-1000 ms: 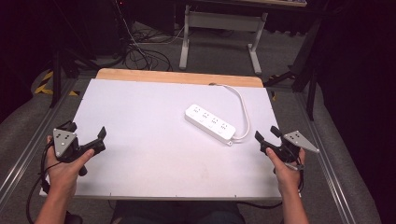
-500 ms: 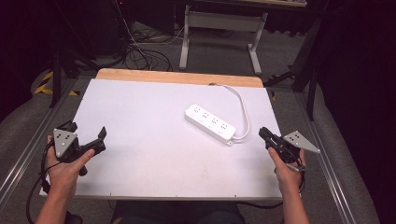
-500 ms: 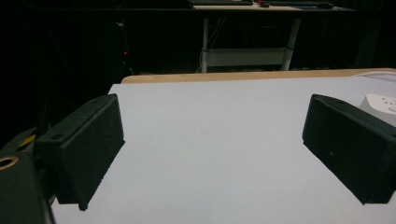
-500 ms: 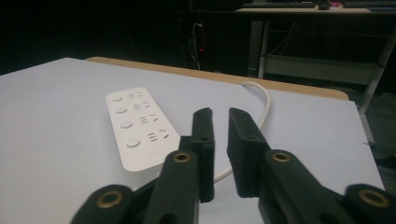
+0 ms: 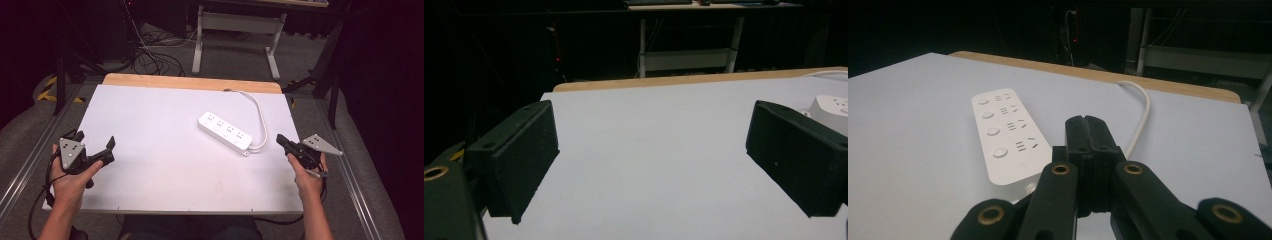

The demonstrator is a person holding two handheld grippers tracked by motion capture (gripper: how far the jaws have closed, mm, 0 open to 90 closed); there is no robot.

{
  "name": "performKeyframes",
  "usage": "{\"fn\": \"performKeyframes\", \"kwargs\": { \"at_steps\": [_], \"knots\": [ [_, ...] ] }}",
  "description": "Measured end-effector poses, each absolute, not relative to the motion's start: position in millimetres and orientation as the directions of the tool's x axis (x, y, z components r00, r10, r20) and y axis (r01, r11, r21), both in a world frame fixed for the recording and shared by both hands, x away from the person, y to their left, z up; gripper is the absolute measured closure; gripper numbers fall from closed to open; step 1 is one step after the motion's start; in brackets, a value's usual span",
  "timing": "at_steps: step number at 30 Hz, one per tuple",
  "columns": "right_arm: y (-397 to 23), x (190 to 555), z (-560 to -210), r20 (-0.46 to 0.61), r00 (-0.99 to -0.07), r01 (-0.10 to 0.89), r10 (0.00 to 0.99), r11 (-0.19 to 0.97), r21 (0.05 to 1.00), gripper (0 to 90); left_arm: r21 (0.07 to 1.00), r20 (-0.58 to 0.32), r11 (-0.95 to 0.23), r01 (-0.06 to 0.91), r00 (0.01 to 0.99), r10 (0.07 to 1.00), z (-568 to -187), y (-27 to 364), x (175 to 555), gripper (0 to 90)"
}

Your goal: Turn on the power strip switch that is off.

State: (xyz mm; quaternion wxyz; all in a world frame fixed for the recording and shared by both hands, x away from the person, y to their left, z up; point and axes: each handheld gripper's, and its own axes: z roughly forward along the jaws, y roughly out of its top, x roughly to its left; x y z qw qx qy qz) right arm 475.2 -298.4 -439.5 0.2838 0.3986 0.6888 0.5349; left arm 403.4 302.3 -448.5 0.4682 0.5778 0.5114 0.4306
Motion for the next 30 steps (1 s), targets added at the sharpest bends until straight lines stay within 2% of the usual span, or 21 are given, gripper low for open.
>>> {"fn": "performKeyframes", "kwargs": {
  "at_steps": [13, 21, 30],
  "knots": [
    [-275, 497, -424, -0.006, -0.56, 0.266, 0.828, 0.186, 0.946, 90.0, 0.982, 0.008, -0.03, 0.186, 0.115, 0.993, -448, 304, 404, 7.3],
    [-243, 518, -399, -0.052, -0.6, 0.275, 0.798, 0.267, 0.924, 90.0, 0.982, 0.005, -0.027, 0.186, 0.118, 0.993, -448, 305, 403, 7.3],
    [-212, 536, -388, -0.09, -0.637, 0.281, 0.766, 0.34, 0.897, 90.0, 0.982, 0.005, -0.028, 0.186, 0.122, 0.993, -449, 304, 401, 7.2]
  ]
}}
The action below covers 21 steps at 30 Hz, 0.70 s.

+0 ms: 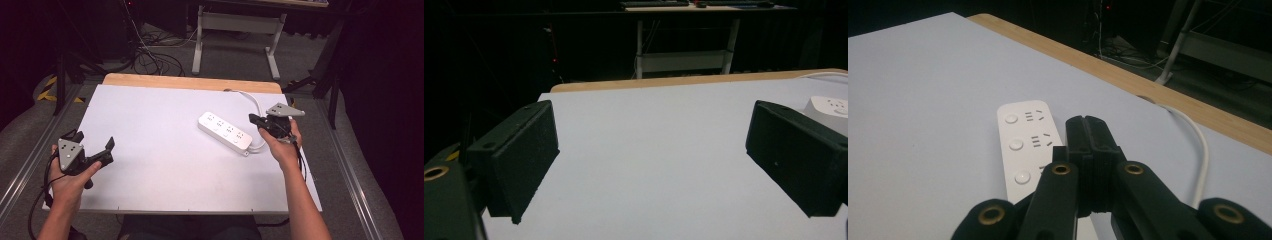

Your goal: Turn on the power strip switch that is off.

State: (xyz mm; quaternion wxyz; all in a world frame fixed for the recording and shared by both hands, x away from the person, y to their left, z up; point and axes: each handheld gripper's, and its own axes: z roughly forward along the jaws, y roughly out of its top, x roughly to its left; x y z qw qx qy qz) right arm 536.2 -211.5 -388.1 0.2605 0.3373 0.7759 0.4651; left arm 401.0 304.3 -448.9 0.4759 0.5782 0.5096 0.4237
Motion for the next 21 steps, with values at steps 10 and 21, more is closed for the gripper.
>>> {"fn": "performKeyframes", "kwargs": {
  "at_steps": [10, 21],
  "knots": [
    [-177, 556, -387, -0.11, -0.664, 0.308, 0.739, 0.404, 0.861, 90.0, 0.983, 0.003, -0.025, 0.184, 0.123, 0.992, -449, 305, 401, 7.0],
    [-139, 582, -412, -0.105, -0.697, 0.378, 0.709, 0.488, 0.787, 90.0, 0.982, -0.002, -0.022, 0.185, 0.128, 0.992, -449, 305, 401, 6.3]
  ]
}}
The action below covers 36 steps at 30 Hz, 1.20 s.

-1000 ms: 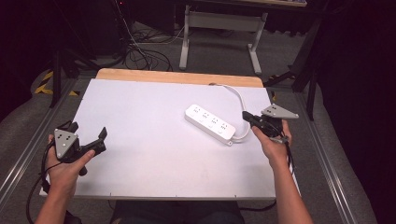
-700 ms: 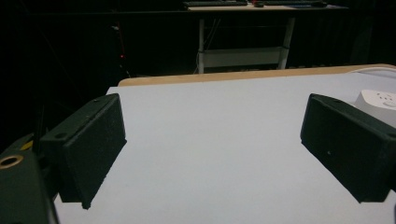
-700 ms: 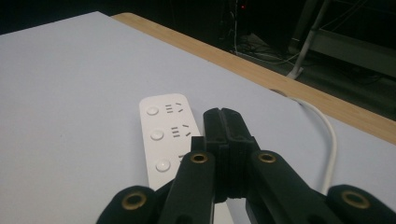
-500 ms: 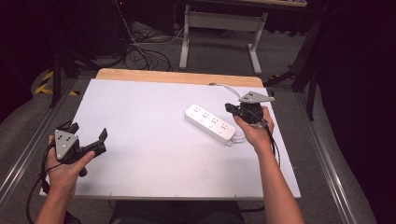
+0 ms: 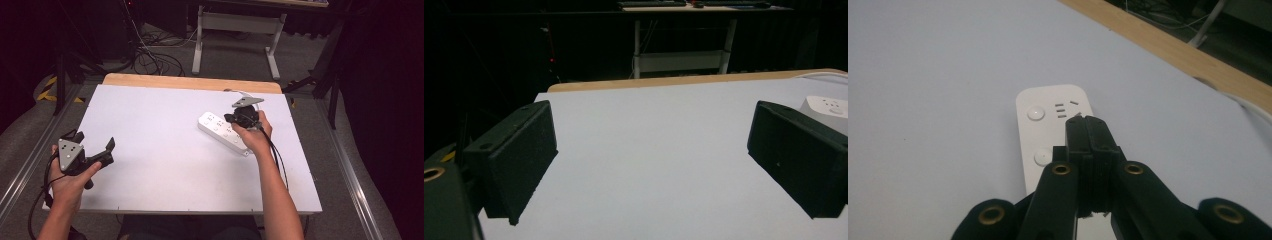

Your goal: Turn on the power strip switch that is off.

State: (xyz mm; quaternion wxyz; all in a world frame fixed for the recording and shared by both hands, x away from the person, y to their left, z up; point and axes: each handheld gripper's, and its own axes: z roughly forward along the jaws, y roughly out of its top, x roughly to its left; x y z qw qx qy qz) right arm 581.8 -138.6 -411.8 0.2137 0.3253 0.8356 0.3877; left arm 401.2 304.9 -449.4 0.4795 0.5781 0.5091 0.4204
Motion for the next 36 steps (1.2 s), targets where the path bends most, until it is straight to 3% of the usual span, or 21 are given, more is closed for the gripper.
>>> {"fn": "performKeyframes", "kwargs": {
  "at_steps": [18, 36],
  "knots": [
    [-105, 599, -446, -0.049, -0.698, 0.502, 0.714, 0.537, 0.678, 90.0, 0.982, -0.002, -0.024, 0.187, 0.136, 0.991, -450, 305, 402, 6.7],
    [-104, 599, -452, -0.003, -0.661, 0.537, 0.75, 0.477, 0.696, 90.0, 0.982, -0.014, -0.01, 0.189, 0.127, 0.992, -449, 308, 402, 6.9]
  ]
}}
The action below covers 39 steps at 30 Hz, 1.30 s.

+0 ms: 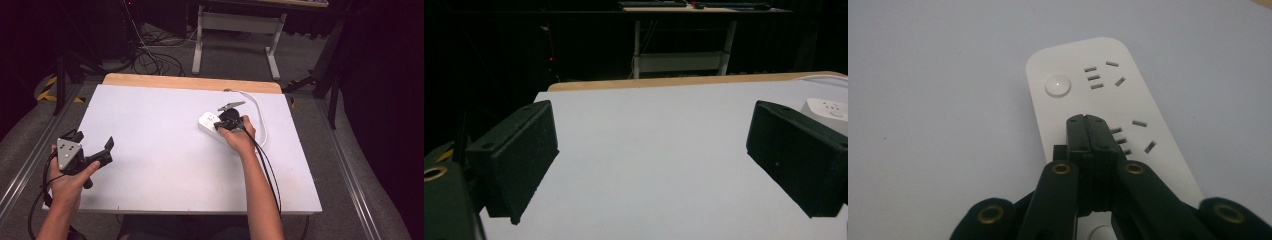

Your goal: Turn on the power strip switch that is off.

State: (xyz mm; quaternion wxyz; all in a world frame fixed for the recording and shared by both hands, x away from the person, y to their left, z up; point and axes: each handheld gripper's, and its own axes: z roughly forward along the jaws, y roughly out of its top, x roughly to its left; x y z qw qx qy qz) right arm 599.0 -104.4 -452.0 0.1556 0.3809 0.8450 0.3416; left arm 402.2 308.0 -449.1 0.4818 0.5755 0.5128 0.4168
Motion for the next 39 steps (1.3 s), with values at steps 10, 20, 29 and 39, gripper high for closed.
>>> {"fn": "performKeyframes", "kwargs": {
  "at_steps": [10, 20, 29, 39],
  "knots": [
    [-95, 601, -449, -0.012, -0.62, 0.59, 0.785, 0.476, 0.652, 90.0, 0.982, -0.023, -0.001, 0.187, 0.123, 0.992, -449, 310, 403, 7.1],
    [-93, 603, -447, -0.003, -0.604, 0.614, 0.797, 0.468, 0.636, 90.0, 0.982, -0.025, 0.002, 0.19, 0.116, 0.993, -449, 312, 403, 7.1],
    [-93, 602, -447, -0.006, -0.604, 0.611, 0.797, 0.468, 0.638, 90.0, 0.981, -0.025, 0.001, 0.193, 0.124, 0.992, -450, 310, 404, 7.2],
    [-95, 601, -449, 0.005, -0.595, 0.612, 0.804, 0.449, 0.651, 90.0, 0.981, -0.024, -0.002, 0.195, 0.134, 0.991, -450, 308, 406, 7.2]
  ]
}}
